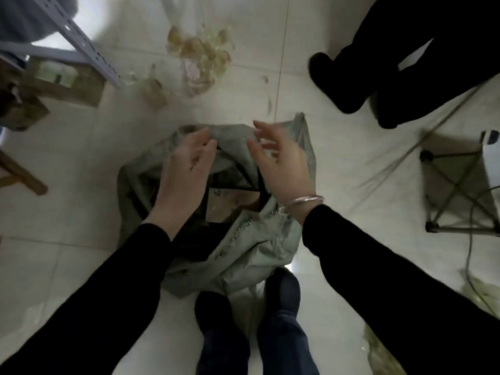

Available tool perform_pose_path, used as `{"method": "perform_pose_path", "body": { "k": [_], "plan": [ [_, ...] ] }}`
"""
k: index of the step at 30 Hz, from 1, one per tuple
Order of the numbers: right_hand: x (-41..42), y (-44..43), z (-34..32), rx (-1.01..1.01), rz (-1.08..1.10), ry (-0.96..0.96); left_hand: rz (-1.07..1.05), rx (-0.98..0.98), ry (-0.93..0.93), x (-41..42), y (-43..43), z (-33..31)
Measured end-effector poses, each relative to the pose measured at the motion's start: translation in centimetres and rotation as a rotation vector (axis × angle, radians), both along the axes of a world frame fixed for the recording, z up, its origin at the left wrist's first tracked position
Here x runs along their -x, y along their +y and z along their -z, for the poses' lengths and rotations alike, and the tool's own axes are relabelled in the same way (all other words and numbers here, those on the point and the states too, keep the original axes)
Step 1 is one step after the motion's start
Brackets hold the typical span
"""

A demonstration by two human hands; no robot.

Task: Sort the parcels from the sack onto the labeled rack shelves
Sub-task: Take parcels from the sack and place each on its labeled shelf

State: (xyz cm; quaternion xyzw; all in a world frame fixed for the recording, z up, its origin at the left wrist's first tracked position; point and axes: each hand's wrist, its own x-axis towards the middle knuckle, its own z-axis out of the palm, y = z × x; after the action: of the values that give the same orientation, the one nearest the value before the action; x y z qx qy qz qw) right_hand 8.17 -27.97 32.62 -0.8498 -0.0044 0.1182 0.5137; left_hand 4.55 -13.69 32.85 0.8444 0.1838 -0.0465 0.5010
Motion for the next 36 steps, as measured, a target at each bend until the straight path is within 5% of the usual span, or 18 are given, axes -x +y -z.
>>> {"method": "perform_pose_path", "body": {
  "k": [9, 13, 17, 22, 29, 36],
  "plan": [
    [1.5, 0.0, 21.7, 0.077, -0.098, 0.048, 0.009, -0.019, 0.114, 1.0, -0.7, 20.9],
    [2.6, -1.0, 29.9, 0.268, -0.107, 0.165, -0.028, -0.127, 0.216, 2.4, -1.0, 29.3],
    [3.5, -1.3, 34.1, 0.261, -0.100, 0.393, -0.125, -0.262, 0.414, 3.3, -0.5, 34.3],
    [3.1, -0.6, 36.2, 0.265, -0.040, 0.464, -0.186, -0.107, 0.598, 3.3, 0.4, 37.5],
    [1.6, 0.4, 28.9, 0.178, 0.014, 0.337, -0.374, 0.043, 0.378, 2.9, 1.4, 31.1],
    [-2.1, 3.3, 6.2, 0.081, -0.023, 0.186, -0.351, 0.013, 0.187, -0.1, 5.1, 7.2]
  ]
}}
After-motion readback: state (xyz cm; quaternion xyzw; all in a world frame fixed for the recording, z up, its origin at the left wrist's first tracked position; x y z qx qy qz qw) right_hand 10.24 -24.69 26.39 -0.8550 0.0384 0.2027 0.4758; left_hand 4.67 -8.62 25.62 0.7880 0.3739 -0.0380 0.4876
